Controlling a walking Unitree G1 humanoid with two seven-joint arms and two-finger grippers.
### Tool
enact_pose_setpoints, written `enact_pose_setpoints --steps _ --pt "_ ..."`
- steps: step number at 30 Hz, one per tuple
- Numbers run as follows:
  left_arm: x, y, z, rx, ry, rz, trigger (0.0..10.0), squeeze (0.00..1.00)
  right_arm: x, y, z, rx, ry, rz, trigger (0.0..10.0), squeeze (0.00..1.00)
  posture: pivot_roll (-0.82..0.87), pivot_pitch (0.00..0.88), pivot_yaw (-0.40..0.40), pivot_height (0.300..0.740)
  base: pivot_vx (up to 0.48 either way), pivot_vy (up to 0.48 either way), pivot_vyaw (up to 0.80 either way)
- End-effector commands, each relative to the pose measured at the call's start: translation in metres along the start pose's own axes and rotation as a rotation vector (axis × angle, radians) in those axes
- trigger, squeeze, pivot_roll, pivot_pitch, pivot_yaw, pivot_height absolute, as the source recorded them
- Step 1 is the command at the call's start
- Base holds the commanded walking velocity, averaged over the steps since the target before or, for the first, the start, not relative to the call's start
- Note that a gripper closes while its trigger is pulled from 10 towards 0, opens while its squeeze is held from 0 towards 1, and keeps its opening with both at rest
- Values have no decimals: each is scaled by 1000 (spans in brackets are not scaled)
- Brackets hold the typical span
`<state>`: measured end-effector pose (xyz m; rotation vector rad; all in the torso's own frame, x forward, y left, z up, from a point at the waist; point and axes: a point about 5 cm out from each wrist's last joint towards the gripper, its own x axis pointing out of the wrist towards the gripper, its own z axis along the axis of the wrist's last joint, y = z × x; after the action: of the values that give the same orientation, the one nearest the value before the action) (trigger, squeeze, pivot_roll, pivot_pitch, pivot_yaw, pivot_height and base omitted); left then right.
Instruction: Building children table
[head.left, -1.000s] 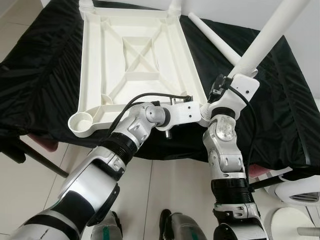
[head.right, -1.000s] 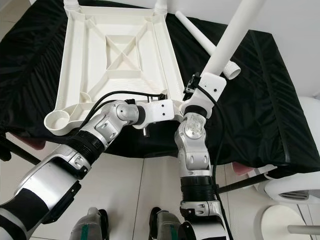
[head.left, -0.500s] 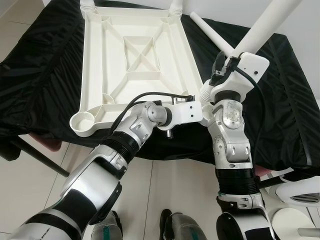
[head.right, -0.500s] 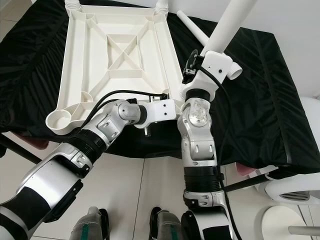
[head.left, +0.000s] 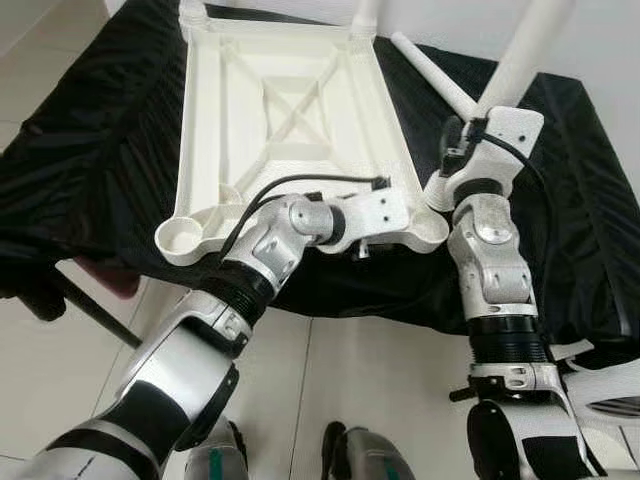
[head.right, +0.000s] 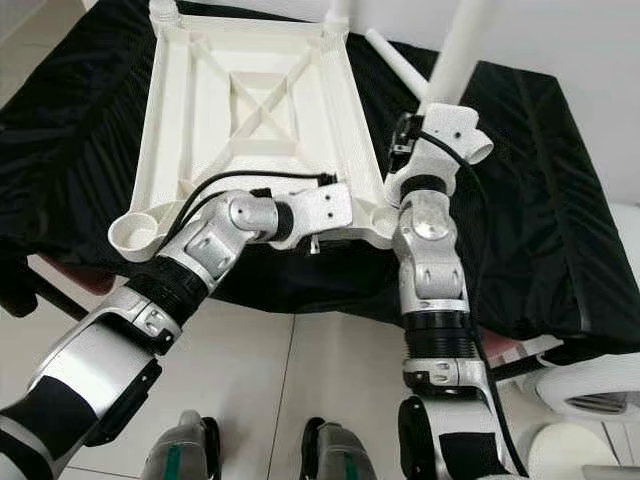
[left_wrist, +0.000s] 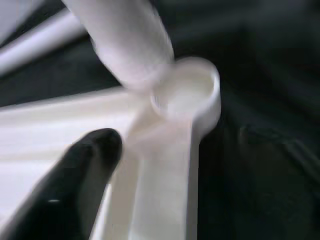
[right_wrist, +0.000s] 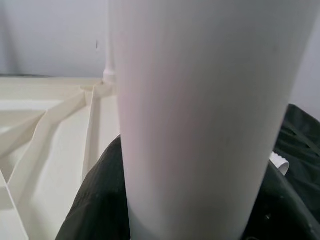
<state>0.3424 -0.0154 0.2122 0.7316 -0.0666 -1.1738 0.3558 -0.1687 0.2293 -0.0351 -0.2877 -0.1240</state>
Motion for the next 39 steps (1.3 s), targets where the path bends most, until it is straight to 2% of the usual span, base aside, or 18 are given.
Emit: enact_pose_setpoints --steps 1,5,8,10,11,14,15,18,19,21,22,23,26,30,35,39 --pt "-4 8 18 -62 -99 35 10000 1000 7 -14 3 -11 -7 1 10000 0 73 64 -73 740 0 0 0" --pt "-8 13 22 -127 -152 90 10000 1000 9 -18 1 -24 7 27 10000 0 79 60 -77 740 0 0 0" --pt "-11 22 21 -196 -195 215 10000 1000 13 -21 -2 -45 24 69 10000 0 91 50 -92 740 0 0 0" --pt "-13 23 21 -207 -202 242 10000 1000 14 -22 -2 -48 27 84 10000 0 91 50 -92 740 0 0 0" --pt "-16 25 20 -255 -227 280 10000 1000 15 -23 -3 -52 31 103 10000 0 92 41 -99 740 0 0 0" --pt "-18 27 20 -291 -245 306 10000 1000 16 -24 -4 -55 34 115 10000 0 92 41 -99 740 0 0 0" --pt "-21 31 19 -351 -270 345 10000 1000 17 -24 -4 -50 39 133 10000 0 94 29 -107 740 0 0 0" --pt "-23 33 19 -393 -285 370 10000 1000 18 -24 -4 -46 42 147 10000 0 94 29 -107 740 0 0 0" --pt "-27 37 18 -418 -289 414 10000 682 19 -23 -3 -37 42 160 10000 0 95 17 -112 740 0 0 0" --pt "-29 39 17 -436 -290 443 10000 682 20 -23 -3 -31 41 170 10000 0 95 17 -112 740 0 0 0" --pt "-35 45 17 -471 -301 480 10000 0 21 -21 -2 -13 38 208 10000 0 99 2 -121 740 0 0 0" --pt "-35 45 17 -471 -301 480 10000 0 21 -21 -2 -13 38 208 10000 0 99 2 -121 740 0 0 0" --pt "-45 57 20 -551 -349 505 10000 0 19 -15 3 53 13 354 10000 0 101 0 -125 740 0 0 0" --pt "-50 63 27 -569 -412 468 10000 0 16 -13 4 49 -1 468 10000 0 99 0 -123 740 0 0 0" --pt "-51 67 31 -590 -438 437 10000 0 13 -14 5 71 -11 564 10000 0 95 0 -119 740 0 0 0" --pt "-52 68 34 -599 -455 415 10000 0 12 -15 5 76 -9 588 10000 0 95 0 -116 740 0 0 0"
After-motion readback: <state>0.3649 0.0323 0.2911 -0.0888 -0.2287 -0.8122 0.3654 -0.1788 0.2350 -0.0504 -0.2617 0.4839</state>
